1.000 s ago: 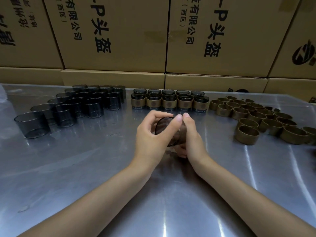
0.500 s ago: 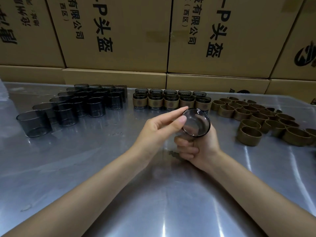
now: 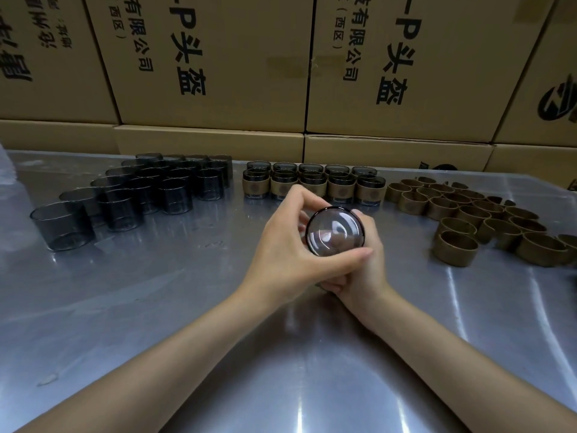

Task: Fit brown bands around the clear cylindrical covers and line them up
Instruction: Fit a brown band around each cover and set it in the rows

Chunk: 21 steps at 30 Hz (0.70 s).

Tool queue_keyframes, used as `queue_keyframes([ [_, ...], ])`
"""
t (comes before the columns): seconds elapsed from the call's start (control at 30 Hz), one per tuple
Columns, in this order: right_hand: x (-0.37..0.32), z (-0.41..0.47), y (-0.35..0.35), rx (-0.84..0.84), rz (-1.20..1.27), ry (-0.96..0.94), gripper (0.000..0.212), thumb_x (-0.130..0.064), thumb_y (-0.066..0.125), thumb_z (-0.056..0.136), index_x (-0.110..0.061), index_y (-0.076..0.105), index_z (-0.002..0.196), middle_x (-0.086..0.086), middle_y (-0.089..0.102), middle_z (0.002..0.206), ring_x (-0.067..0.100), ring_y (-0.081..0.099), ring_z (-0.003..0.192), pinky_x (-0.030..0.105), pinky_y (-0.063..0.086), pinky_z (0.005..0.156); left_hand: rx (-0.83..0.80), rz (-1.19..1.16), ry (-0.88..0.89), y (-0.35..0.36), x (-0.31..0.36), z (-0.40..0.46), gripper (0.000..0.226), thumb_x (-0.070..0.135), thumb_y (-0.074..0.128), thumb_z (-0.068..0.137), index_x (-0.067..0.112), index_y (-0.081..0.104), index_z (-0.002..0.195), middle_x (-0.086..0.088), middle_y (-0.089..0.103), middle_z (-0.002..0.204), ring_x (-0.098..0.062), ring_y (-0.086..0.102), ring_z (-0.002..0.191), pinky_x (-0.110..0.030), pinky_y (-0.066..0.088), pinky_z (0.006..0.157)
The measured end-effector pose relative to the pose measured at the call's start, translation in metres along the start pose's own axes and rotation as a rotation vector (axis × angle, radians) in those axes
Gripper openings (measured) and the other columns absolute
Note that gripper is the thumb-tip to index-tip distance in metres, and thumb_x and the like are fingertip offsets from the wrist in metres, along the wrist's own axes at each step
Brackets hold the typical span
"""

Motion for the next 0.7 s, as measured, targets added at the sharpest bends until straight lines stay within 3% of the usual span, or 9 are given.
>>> queue_keyframes([
  [0.1, 0.004, -0.001, 0.004, 0.040, -0.129, -0.058, 0.066, -0.059, 0.029, 0.094, -0.020, 0.061, 0.052, 0.000, 0.052, 0.053, 0.011, 0.039, 0.039, 0.016, 0.021, 0.039, 0.141, -0.143, -0.082, 0.006, -0.001, -0.003, 0.046, 0.033, 0.083, 0.059, 0.017, 0.052, 0.088, 0.011, 0.063, 0.074, 0.001, 0.062, 0.066, -0.014, 0.049, 0.052],
  [0.2, 0.006, -0.003, 0.006, 0.052, -0.264, -0.124, 0.063, -0.055, 0.027, 0.097, -0.014, 0.067, 0.069, 0.000, 0.055, 0.049, 0.009, 0.042, 0.038, 0.017, 0.026, 0.037, 0.213, -0.187, -0.123, 0.007, -0.003, -0.002, 0.025, 0.028, 0.073, 0.083, 0.017, 0.051, 0.082, 0.016, 0.062, 0.069, 0.005, 0.058, 0.063, -0.011, 0.044, 0.056],
  [0.3, 0.007, -0.003, 0.005, 0.068, -0.309, -0.128, 0.055, -0.053, 0.030, 0.098, -0.012, 0.065, 0.085, 0.003, 0.058, 0.061, 0.008, 0.044, 0.042, 0.017, 0.028, 0.040, 0.239, -0.269, -0.227, 0.005, -0.009, 0.001, 0.020, 0.024, 0.053, 0.097, 0.016, 0.053, 0.078, 0.015, 0.064, 0.071, 0.001, 0.058, 0.067, -0.019, 0.049, 0.061],
  [0.37, 0.007, -0.002, 0.005, 0.053, -0.298, -0.139, 0.050, -0.052, 0.032, 0.098, -0.013, 0.062, 0.090, 0.007, 0.055, 0.068, 0.006, 0.040, 0.039, 0.019, 0.027, 0.039, 0.218, -0.355, -0.298, 0.003, -0.015, 0.005, 0.021, 0.024, 0.052, 0.097, 0.017, 0.058, 0.078, 0.007, 0.069, 0.082, -0.009, 0.064, 0.077, -0.030, 0.053, 0.067],
  [0.43, 0.007, 0.000, 0.004, 0.044, -0.326, -0.160, 0.048, -0.052, 0.034, 0.098, -0.012, 0.060, 0.100, 0.009, 0.054, 0.072, 0.007, 0.042, 0.041, 0.022, 0.031, 0.041, 0.170, -0.464, -0.328, 0.001, -0.020, 0.007, 0.020, 0.028, 0.052, 0.097, 0.015, 0.063, 0.085, 0.001, 0.070, 0.091, -0.012, 0.067, 0.080, -0.031, 0.056, 0.067],
  [0.53, 0.002, 0.003, -0.001, 0.030, -0.270, -0.159, 0.043, -0.051, 0.039, 0.097, -0.016, 0.060, 0.111, 0.006, 0.064, 0.081, 0.009, 0.055, 0.052, 0.024, 0.043, 0.045, 0.125, -0.528, -0.402, -0.003, -0.033, 0.008, 0.031, 0.042, 0.045, 0.097, 0.017, 0.062, 0.102, 0.007, 0.070, 0.097, -0.006, 0.068, 0.086, -0.026, 0.056, 0.073],
  [0.6, -0.003, 0.005, -0.007, -0.003, -0.225, -0.139, 0.036, -0.047, 0.043, 0.096, -0.020, 0.060, 0.113, -0.001, 0.070, 0.089, 0.009, 0.066, 0.065, 0.025, 0.049, 0.050, 0.060, -0.473, -0.522, -0.007, -0.043, 0.006, 0.050, 0.059, 0.044, 0.087, 0.022, 0.060, 0.116, 0.009, 0.068, 0.112, -0.010, 0.067, 0.099, -0.029, 0.052, 0.080],
  [0.7, -0.010, 0.006, -0.016, -0.033, -0.220, -0.103, 0.040, -0.038, 0.059, 0.088, -0.025, 0.055, 0.126, -0.002, 0.070, 0.113, 0.015, 0.071, 0.094, 0.025, 0.054, 0.060, -0.060, -0.389, -0.639, -0.012, -0.049, 0.007, 0.081, 0.080, 0.045, 0.060, 0.030, 0.060, 0.122, 0.006, 0.067, 0.116, -0.016, 0.071, 0.084, -0.032, 0.057, 0.071],
])
Point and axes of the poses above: each hand's wrist, its own z-axis towards the middle knuckle, its own y-axis out of the palm, x = y × z, the point moved 2 cm from there along z, towards the middle knuckle
